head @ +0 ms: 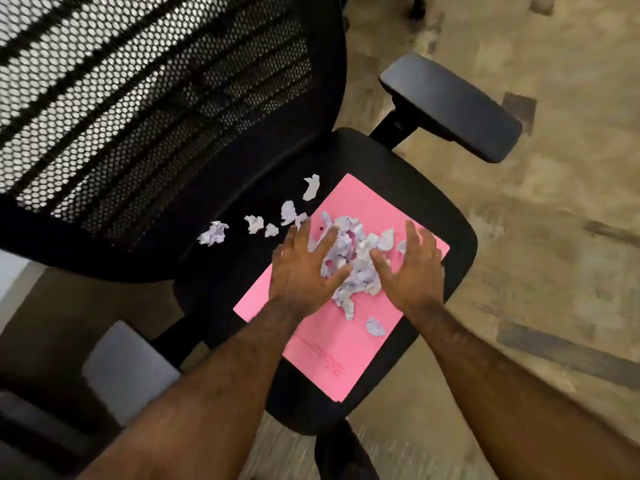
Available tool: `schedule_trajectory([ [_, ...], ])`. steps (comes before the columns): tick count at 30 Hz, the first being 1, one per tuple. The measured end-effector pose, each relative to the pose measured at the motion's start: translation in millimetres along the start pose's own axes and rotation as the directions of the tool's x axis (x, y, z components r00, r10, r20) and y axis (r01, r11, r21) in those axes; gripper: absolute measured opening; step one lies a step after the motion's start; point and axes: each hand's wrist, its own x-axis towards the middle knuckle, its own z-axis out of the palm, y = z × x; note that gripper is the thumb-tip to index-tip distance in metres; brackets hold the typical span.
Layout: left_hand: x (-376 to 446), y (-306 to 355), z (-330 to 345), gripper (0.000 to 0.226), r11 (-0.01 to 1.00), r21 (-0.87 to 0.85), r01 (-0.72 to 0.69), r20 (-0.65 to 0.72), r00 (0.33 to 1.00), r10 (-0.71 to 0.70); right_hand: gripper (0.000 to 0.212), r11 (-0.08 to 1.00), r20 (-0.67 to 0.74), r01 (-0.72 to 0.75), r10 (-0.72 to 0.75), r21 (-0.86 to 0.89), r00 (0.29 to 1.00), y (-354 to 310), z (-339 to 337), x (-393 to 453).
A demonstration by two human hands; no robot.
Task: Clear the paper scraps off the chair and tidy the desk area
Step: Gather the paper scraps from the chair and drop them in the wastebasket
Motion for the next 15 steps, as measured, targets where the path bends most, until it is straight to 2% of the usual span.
schedule_trajectory([
  [4, 28, 10, 18, 0.05, 0.989, 0.127, -0.08, -0.113, 0.989, 0.095, 0.077, 0.98, -0.026, 0.159, -0.163, -0.116, 0.986, -15, 20, 18],
  [9, 42, 5, 36, 0.035, 0.959, 0.269, -0.09, -0.172, 0.975, 0.14, 0.058, 0.88, 0.011, 0.372, -0.386, -0.294, 0.922, -16, 35, 38],
  [15, 46, -2, 47, 0.031, 0.959, 0.256, -0.119, -0.232, 0.956, 0.18, 0.05, 0.744, 0.106, 0.553, -0.558, -0.376, 0.823, -16, 43, 50],
])
